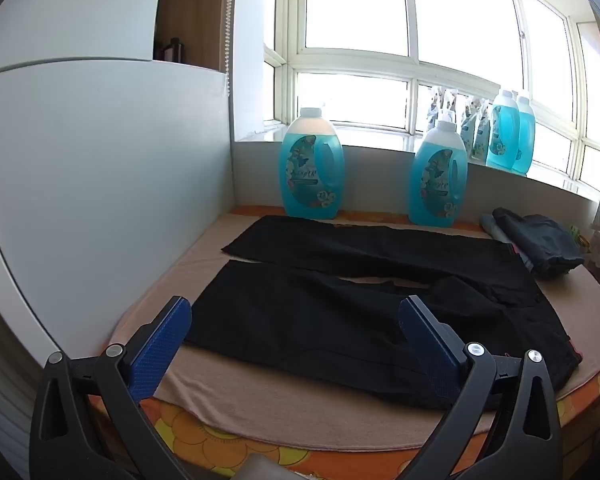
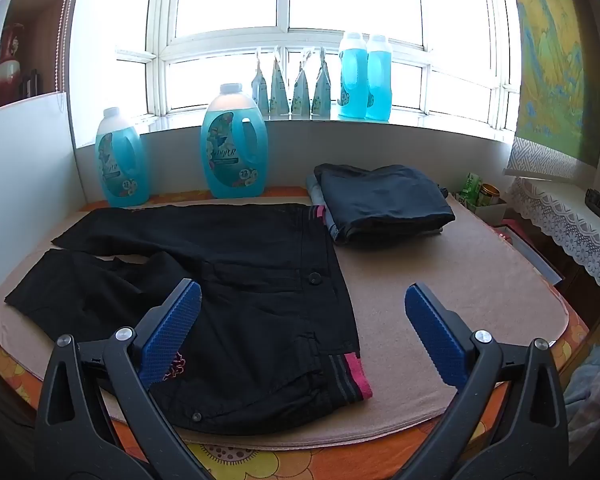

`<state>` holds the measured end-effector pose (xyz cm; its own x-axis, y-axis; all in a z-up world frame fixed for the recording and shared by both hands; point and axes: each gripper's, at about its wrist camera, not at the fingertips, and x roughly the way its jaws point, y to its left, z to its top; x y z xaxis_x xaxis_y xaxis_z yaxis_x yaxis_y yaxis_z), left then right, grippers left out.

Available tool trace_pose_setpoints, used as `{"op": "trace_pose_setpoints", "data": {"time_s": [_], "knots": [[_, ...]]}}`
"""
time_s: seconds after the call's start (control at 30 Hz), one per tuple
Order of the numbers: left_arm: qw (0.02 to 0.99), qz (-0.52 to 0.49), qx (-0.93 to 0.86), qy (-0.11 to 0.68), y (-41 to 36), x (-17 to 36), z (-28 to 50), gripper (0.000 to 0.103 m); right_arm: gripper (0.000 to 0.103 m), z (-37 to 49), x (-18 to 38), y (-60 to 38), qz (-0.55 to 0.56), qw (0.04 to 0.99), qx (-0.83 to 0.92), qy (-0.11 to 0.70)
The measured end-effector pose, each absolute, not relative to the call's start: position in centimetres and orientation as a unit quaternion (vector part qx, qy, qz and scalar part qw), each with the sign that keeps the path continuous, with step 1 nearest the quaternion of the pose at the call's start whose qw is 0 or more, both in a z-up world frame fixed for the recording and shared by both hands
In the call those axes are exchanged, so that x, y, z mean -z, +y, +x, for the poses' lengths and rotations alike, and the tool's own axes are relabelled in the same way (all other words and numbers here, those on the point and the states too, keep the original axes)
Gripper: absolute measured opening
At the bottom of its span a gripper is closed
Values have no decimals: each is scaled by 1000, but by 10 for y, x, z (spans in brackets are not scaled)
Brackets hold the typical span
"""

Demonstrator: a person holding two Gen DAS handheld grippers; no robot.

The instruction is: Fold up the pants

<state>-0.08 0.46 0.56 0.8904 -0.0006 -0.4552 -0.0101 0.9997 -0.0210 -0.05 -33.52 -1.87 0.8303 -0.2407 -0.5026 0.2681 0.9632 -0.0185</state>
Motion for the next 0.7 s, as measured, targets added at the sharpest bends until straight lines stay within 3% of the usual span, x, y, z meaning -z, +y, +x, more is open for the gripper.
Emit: {"op": "trace_pose_setpoints", "data": {"time_s": [0.7], "knots": [[971,-12,-2,238,5,-4,0,103,103,0,21,-333,24,956,133,262]]}}
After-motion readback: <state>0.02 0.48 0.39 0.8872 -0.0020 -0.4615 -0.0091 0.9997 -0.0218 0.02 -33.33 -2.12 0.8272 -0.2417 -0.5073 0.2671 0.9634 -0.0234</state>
